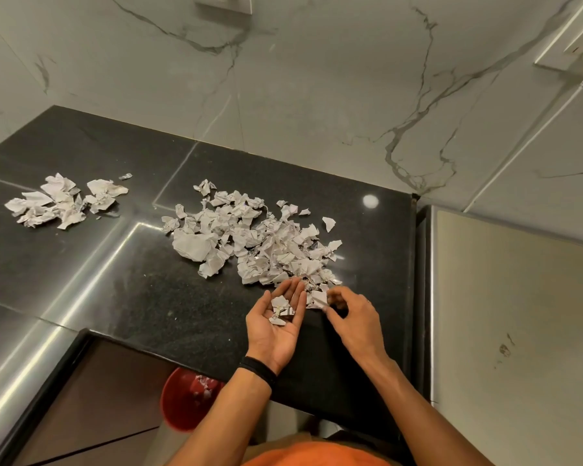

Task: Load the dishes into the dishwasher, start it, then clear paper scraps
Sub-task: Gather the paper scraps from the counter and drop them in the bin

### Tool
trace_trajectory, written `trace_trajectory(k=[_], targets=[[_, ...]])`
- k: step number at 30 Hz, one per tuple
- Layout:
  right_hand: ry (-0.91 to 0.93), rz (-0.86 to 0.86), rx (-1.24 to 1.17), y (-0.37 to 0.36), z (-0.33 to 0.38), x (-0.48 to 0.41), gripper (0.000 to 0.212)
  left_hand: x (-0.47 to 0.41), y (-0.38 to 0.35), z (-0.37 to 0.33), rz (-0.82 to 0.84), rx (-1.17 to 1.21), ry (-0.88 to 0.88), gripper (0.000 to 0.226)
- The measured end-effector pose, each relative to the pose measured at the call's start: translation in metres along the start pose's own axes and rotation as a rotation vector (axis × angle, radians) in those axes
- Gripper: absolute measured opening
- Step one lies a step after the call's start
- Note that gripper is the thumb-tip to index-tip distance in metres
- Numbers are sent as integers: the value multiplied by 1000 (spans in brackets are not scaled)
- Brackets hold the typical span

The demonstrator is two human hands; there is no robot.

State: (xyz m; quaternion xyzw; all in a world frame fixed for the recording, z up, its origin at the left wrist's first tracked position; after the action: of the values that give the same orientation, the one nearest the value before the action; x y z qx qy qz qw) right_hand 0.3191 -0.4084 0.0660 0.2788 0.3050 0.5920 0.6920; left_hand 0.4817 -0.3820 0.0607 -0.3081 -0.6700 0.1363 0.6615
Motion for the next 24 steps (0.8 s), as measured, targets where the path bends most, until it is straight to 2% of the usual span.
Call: trace_trajectory(k=[4,9,12,18,21,24], targets=[[-32,-62,8,2,0,4,24,-1,5,-12,-1,-12,10,45],[-112,-144,-143,24,0,17,21,-2,10,-21,-11,-34,34,45],[-101,-208,-255,33,16,25,22,-3,11,-18,-20,-82,56,43],[-11,-46,-301,-1,68,39,19,-3,8,-12,2,-169,108,42],[-59,-131,-357,-1,66,38,16,-1,6,-21,20,-168,133,43],[-155,-217,-232,-1,48,33,16,-1,10,-32,17,-148,143,43]])
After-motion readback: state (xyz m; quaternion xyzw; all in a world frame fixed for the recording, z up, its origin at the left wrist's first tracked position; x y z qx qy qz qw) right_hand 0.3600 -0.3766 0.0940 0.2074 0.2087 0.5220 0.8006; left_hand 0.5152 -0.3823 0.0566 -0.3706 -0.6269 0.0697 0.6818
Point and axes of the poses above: each hand's wrist, its own x-axis away from the middle knuckle, its own y-axis out of the back of the hand, z = x × y, the point moved 4 cm from there along -x, towards the middle knuckle, and after that the axes turned 14 degrees about -z, right-handed, at the moved point
